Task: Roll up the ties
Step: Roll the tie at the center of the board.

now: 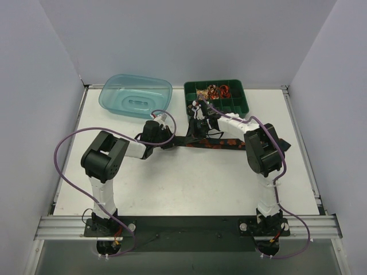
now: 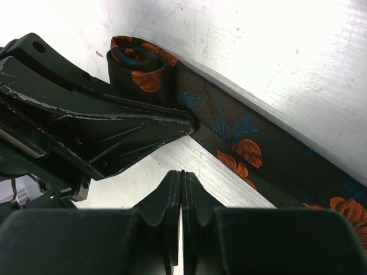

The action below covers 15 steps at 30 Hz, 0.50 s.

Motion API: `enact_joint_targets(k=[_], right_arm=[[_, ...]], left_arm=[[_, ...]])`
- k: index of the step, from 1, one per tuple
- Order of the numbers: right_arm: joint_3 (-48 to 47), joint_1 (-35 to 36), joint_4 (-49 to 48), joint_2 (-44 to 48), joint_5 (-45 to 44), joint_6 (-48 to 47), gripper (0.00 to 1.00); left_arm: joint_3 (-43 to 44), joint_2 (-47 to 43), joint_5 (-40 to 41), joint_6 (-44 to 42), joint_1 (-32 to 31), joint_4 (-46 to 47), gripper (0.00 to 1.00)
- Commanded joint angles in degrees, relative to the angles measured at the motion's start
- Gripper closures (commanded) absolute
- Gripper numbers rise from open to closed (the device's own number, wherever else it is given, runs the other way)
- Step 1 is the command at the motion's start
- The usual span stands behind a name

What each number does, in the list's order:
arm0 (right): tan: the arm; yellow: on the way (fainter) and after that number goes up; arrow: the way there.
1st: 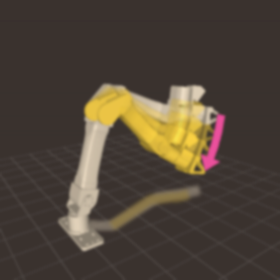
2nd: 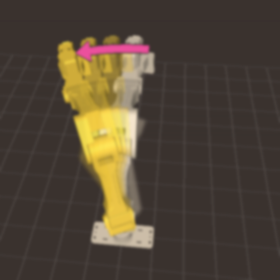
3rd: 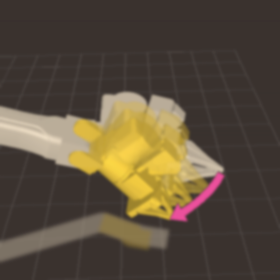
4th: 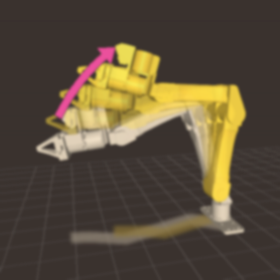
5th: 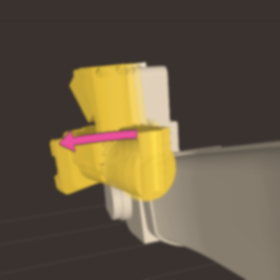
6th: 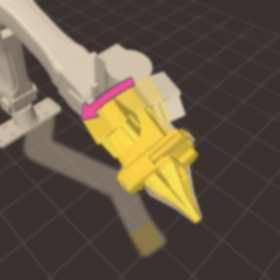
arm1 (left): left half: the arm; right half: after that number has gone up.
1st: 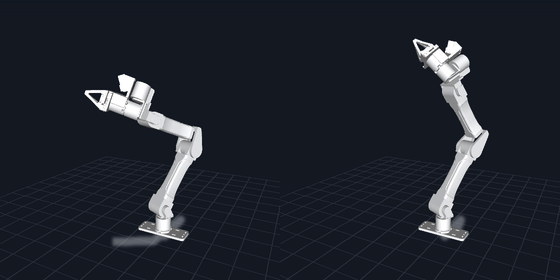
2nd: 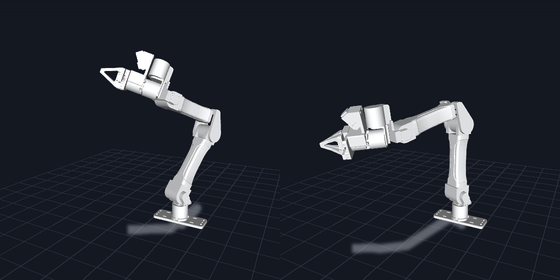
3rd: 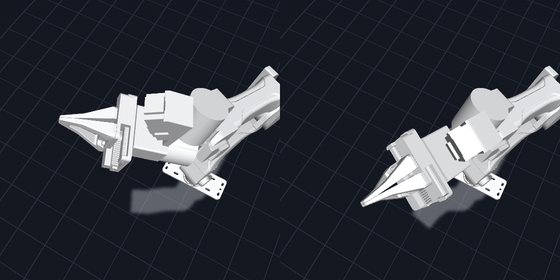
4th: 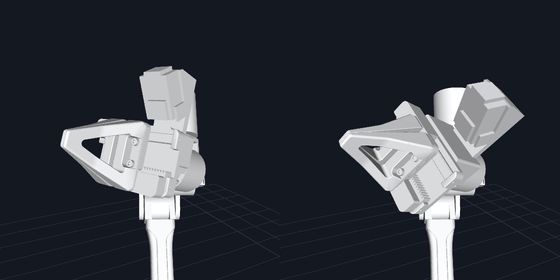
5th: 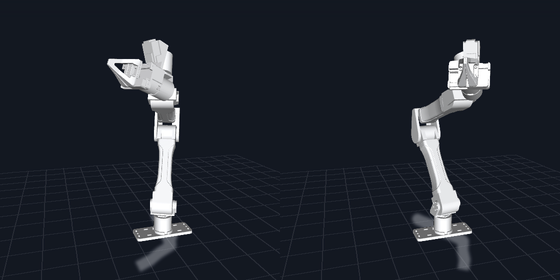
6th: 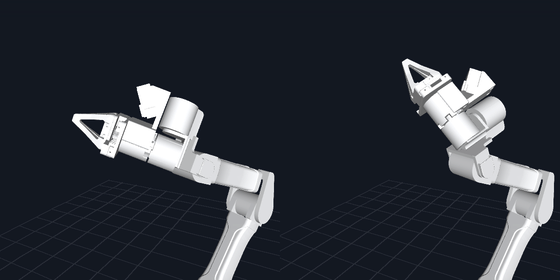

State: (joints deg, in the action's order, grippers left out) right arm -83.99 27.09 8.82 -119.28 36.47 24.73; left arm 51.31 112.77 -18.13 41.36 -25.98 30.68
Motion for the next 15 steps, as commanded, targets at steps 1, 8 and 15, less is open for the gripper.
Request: enact_joint_targets(k=[1, 8, 15], right_arm=[[0.4, 0.3, 0.9, 4.0, 1.1, -1.0, 1.00], [0.8, 0.2, 0.9, 5.0, 0.6, -1.0, 1.00], [0.7, 0.4, 0.9, 5.8, 0.6, -0.9, 1.00]], left_arm=[[0.5, -1.5, -1.5, -0.1, 0.4, 3.1, 1.00], [0.6, -8.4, -3.0, 0.1, 0.8, 1.8, 1.00], [1.9, -11.9, -4.6, 1.3, 1.3, 1.6, 0.88]])
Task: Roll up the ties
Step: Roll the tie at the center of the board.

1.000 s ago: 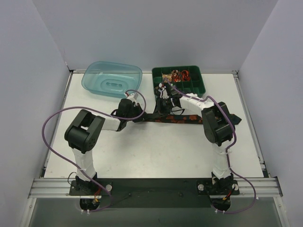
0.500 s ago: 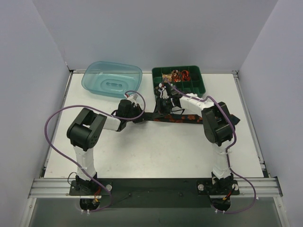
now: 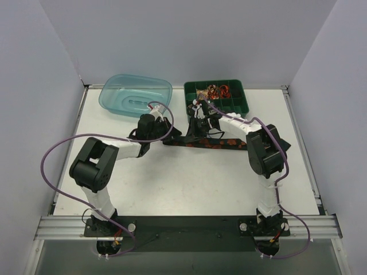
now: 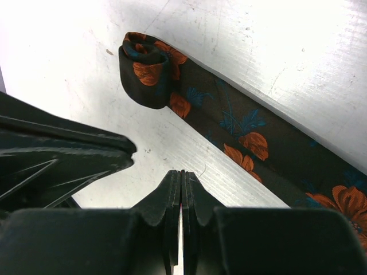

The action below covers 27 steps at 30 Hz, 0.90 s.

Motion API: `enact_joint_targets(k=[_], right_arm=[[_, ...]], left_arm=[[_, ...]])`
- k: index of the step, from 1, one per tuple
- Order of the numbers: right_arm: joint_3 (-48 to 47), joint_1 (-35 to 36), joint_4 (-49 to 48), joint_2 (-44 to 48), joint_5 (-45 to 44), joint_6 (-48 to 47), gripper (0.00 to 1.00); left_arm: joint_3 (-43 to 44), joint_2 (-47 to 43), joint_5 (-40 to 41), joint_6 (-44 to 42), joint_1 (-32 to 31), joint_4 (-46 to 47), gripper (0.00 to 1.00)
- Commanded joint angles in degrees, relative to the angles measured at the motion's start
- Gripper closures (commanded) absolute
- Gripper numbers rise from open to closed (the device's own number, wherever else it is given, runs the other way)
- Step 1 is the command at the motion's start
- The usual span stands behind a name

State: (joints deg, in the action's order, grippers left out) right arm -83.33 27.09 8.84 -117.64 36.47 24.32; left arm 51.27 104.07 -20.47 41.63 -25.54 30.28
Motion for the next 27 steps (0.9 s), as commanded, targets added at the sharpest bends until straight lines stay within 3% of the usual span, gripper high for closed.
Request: enact_joint_targets(k=[1, 5, 9, 13, 21, 27], right_arm=[[-0.1, 0.4, 0.9, 4.2, 0.6, -0.5, 1.00], [-1.3, 0.9, 1.3, 3.8, -0.1, -0.4, 1.00], [-4.9, 3.2, 3.0, 2.2, -2.0, -1.0, 1.00], [-9.8, 5.6, 5.3, -0.5, -4.6, -1.7, 1.00], [-19.0, 8.5, 9.3, -8.0, -9.8, -3.1, 1.00], [-23.5, 8.4, 10.5, -11.7, -13.1, -3.1, 1.00]], left_arm=[[1.9, -3.5, -2.9, 1.6, 1.0, 2.1, 0.87], [1.6, -6.6, -3.3, 2.2, 2.1, 2.0, 0.79], [0.4, -9.4, -2.9, 1.6, 5.1, -2.2, 0.50], [-0.5, -11.7, 0.4, -1.0, 7.7, -9.2, 0.29], [-2.7, -9.8, -0.5, -3.5, 11.2, -12.2, 0.09], [-2.3, -7.5, 1.0, -6.3, 11.3, -13.9, 0.07]])
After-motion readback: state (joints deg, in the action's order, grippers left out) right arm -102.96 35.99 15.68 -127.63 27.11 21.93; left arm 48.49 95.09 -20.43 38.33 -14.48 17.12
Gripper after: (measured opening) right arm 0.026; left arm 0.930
